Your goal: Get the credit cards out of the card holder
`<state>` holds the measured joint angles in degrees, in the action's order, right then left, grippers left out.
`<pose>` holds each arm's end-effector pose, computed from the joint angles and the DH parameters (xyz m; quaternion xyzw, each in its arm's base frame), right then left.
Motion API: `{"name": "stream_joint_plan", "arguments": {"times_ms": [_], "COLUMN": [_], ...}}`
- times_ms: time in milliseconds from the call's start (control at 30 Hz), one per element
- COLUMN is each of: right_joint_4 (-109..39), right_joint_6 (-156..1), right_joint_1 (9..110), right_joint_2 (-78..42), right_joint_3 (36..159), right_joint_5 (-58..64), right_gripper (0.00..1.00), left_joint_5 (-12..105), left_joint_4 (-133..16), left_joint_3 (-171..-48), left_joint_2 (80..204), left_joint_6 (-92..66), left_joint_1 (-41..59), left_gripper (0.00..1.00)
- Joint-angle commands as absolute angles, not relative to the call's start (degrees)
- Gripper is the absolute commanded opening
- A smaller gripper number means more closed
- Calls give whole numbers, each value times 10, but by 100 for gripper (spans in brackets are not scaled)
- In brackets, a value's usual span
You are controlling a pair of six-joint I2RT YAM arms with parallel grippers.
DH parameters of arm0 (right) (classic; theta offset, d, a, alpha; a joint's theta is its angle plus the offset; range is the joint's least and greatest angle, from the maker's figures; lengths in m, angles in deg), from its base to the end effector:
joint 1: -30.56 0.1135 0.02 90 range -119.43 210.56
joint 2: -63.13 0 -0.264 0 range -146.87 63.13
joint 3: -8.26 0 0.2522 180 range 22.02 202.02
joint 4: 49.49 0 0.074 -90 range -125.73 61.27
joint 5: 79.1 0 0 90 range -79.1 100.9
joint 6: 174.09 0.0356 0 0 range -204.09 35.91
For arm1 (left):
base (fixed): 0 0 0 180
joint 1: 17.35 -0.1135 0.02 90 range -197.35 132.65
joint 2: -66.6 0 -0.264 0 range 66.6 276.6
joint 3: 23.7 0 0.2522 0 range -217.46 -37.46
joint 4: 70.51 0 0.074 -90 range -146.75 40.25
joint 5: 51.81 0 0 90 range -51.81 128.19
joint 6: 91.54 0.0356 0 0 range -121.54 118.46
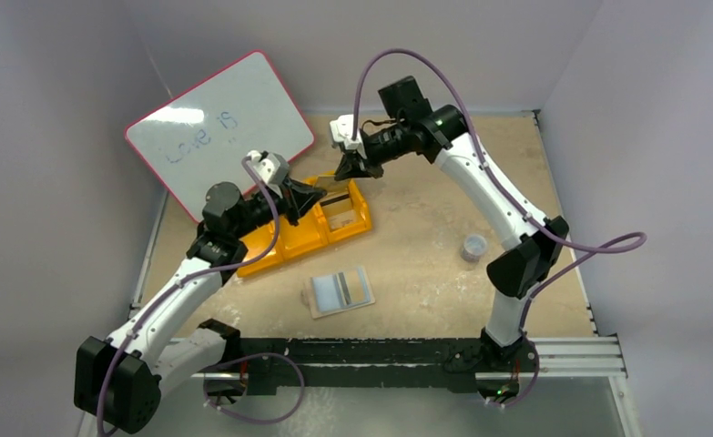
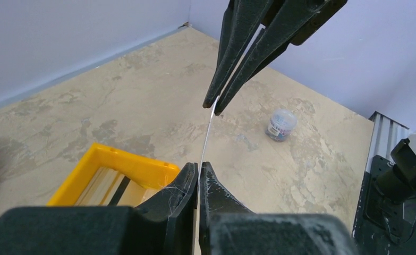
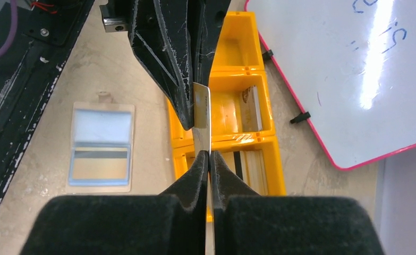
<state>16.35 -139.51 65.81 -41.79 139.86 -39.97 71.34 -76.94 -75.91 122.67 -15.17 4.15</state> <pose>0.3010 0.2466 0.4209 -0.7097 0.4422 0.3140 0.4496 0.2050 -0.1017 0.3202 0.2512 0.6466 -0.3970 0.6010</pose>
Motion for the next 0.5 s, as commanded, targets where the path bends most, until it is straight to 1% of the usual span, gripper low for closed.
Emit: {"name": "stream_joint_plan", "arguments": {"times_ms": [0, 33, 67, 100, 167, 267, 367, 467], "right_joint_4": [176, 182, 187, 187, 193, 216, 254, 269], "right_joint_6": [-1407, -1415, -1424, -1427, -1427, -1441, -1471, -1490], "right_joint_1": [659, 659, 659, 659, 659, 657, 655, 648], "right_joint_2": [-420, -423, -425, -427, -437, -470, -515, -551], "right_joint_3": [1418, 1421, 1424, 1423, 1429, 1435, 1442, 1448], "right_joint_5": [-382, -376, -368, -352, -320, -263, -236, -238], "right_gripper": [0, 0, 0, 0, 0, 0, 0, 0], "left_joint_5": [695, 693, 686, 677, 619, 455, 361, 318], "left_joint_4": [-818, -810, -804, -798, -776, -709, -652, -609], "left_joint_3": [-752, -750, -749, -747, -744, -739, -730, -714], "left_joint_2": [1216, 1216, 1213, 1208, 1187, 1136, 1073, 1015], "left_joint_6": [-169, -170, -173, -173, -175, -195, -218, -230], "left_joint_1": [43, 43, 43, 43, 43, 42, 42, 42], "left_gripper": [18, 49, 56, 60, 67, 71, 73, 75]}}
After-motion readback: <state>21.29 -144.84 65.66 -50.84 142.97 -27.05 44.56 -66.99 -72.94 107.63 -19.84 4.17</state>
